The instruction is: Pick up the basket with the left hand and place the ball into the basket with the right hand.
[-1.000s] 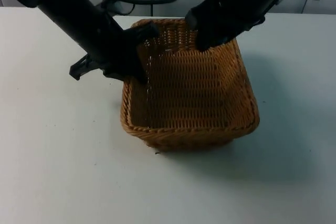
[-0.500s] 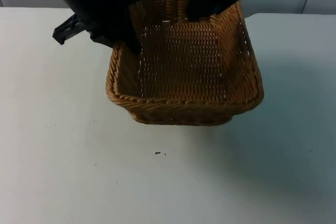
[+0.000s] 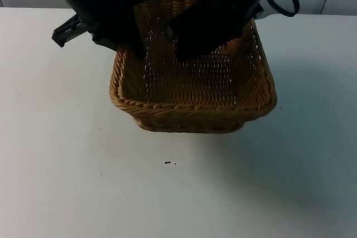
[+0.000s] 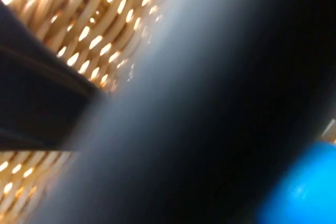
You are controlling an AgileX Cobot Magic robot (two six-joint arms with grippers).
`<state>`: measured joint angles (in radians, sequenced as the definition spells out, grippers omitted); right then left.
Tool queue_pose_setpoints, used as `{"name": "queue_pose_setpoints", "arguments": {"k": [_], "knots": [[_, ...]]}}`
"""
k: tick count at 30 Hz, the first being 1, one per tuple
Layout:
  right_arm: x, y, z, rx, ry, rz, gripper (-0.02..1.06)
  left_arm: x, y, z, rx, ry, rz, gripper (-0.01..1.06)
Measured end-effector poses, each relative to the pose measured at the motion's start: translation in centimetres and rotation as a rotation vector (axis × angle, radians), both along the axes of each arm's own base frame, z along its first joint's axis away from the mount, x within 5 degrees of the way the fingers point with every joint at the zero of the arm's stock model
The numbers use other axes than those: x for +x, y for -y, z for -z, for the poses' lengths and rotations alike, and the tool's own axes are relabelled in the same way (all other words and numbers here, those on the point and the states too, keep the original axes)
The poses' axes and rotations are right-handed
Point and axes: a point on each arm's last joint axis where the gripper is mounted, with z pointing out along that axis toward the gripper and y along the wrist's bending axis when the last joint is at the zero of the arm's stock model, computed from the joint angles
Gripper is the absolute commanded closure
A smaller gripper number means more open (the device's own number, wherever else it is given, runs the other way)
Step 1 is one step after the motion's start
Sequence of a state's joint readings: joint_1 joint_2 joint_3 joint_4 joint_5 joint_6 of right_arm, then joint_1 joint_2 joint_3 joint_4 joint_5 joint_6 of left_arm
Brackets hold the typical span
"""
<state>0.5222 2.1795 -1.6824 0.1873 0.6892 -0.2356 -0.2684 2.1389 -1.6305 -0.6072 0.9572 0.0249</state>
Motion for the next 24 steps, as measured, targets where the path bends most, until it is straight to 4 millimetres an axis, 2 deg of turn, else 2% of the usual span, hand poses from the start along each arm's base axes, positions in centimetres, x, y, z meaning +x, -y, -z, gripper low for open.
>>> {"name": "queue_pose_setpoints", "arguments": {"k": [4, 6, 7, 8, 9, 12, 13, 15, 20, 23, 24], "knots": [[0.1, -0.1, 0.1, -0.001, 0.002, -0.005, 1.02, 0.1, 0.0, 0.0, 0.004, 0.007, -0.004, 1.05], [0.1, -0.1, 0.1, -0.002, 0.002, -0.007, 0.91, 0.1, 0.0, 0.0, 0.004, 0.008, -0.005, 1.05], [0.1, -0.1, 0.1, -0.002, 0.002, -0.007, 0.80, 0.1, 0.0, 0.0, 0.004, 0.008, -0.005, 1.05], [0.1, -0.1, 0.1, -0.002, 0.003, -0.009, 0.80, 0.1, 0.0, 0.0, 0.004, 0.008, -0.005, 1.05], [0.1, -0.1, 0.1, -0.002, 0.003, -0.009, 0.62, 0.1, 0.0, 0.0, 0.004, 0.008, -0.005, 1.05], [0.1, -0.1, 0.1, -0.003, 0.004, -0.011, 0.35, 0.1, 0.0, 0.0, 0.004, 0.008, -0.005, 1.05], [0.1, -0.1, 0.1, -0.003, 0.004, -0.011, 0.35, 0.1, 0.0, 0.0, 0.004, 0.008, -0.005, 1.05], [0.1, -0.2, 0.0, -0.007, 0.010, -0.023, 0.27, 0.1, 0.0, 0.0, 0.004, 0.009, -0.005, 1.05], [0.0, -0.1, -1.0, -0.007, 0.028, -0.040, 0.26, 0.1, 0.0, 0.0, 0.002, 0.010, -0.007, 1.05], [-0.6, 0.3, -4.2, 0.017, 0.077, -0.047, 0.26, 0.1, 0.0, 0.0, 0.000, 0.013, -0.008, 1.05], [-0.6, 0.3, -4.2, 0.017, 0.077, -0.047, 0.26, 0.1, 0.0, 0.0, 0.000, 0.013, -0.008, 1.05]]}}
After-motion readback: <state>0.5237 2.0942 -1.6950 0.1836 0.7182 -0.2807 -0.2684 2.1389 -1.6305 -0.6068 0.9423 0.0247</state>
